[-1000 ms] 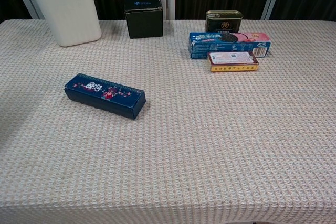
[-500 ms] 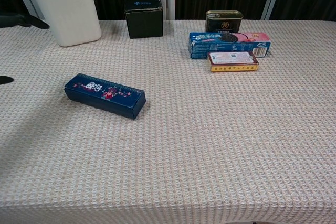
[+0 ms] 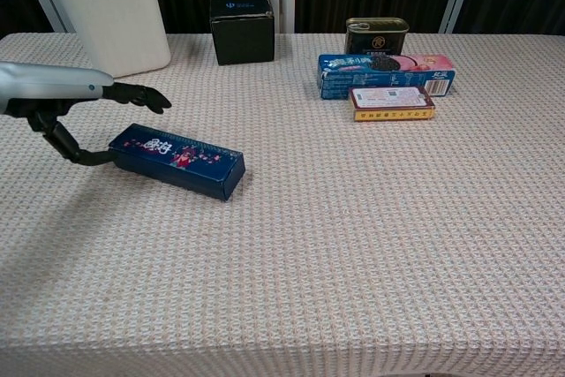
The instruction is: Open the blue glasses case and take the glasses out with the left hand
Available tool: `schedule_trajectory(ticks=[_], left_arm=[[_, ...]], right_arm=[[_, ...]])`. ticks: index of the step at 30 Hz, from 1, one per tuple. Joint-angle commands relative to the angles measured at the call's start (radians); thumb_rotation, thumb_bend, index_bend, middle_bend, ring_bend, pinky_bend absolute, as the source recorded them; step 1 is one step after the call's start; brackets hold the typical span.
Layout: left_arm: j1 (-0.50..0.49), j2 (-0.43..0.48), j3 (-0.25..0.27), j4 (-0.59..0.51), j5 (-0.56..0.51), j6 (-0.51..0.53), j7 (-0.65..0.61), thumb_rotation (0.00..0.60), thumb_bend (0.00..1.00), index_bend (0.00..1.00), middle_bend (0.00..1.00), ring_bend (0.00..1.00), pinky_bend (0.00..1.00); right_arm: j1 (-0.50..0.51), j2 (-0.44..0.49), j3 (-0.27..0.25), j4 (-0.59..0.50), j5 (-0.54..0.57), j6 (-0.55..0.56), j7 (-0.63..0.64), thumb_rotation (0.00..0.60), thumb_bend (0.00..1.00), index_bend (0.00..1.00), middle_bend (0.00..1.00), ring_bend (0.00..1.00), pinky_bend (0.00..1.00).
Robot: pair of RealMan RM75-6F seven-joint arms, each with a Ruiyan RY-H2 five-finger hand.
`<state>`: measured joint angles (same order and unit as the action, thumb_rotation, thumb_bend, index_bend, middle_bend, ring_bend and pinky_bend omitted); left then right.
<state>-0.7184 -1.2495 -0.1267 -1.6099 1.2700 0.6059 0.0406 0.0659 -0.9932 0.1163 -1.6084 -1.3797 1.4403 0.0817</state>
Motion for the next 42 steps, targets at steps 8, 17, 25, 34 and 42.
schedule_trajectory(ticks=[8,17,25,34,42], left_arm=[[-0.024,0.04,0.044,-0.045,-0.088,-0.014,0.049,0.6,0.43,0.03,0.2,0.0,0.02],[-0.016,0.115,0.083,-0.165,-0.155,0.037,0.106,0.6,0.43,0.02,0.23,0.0,0.03],[-0.019,0.129,0.101,-0.191,-0.168,0.046,0.102,0.6,0.43,0.01,0.25,0.0,0.03],[0.037,0.062,0.064,-0.272,-0.194,0.33,0.241,0.6,0.14,0.02,0.15,0.04,0.1],[-0.003,-0.058,0.049,-0.35,-0.353,0.453,0.483,0.6,0.11,0.07,0.21,0.11,0.15]], right_arm=[[0.001,-0.004,0.001,0.005,-0.001,-0.003,0.002,0.6,0.25,0.0,0.0,0.0,0.0],[0.005,-0.008,0.0,0.009,0.007,-0.017,-0.002,0.6,0.25,0.0,0.0,0.0,0.0],[0.004,-0.007,0.0,0.005,0.006,-0.013,-0.005,0.6,0.26,0.0,0.0,0.0,0.0],[0.005,-0.006,0.002,0.007,0.01,-0.018,-0.002,0.6,0.27,0.0,0.0,0.0,0.0],[0.017,0.004,0.002,-0.012,-0.002,-0.033,0.005,0.6,0.27,0.0,0.0,0.0,0.0]])
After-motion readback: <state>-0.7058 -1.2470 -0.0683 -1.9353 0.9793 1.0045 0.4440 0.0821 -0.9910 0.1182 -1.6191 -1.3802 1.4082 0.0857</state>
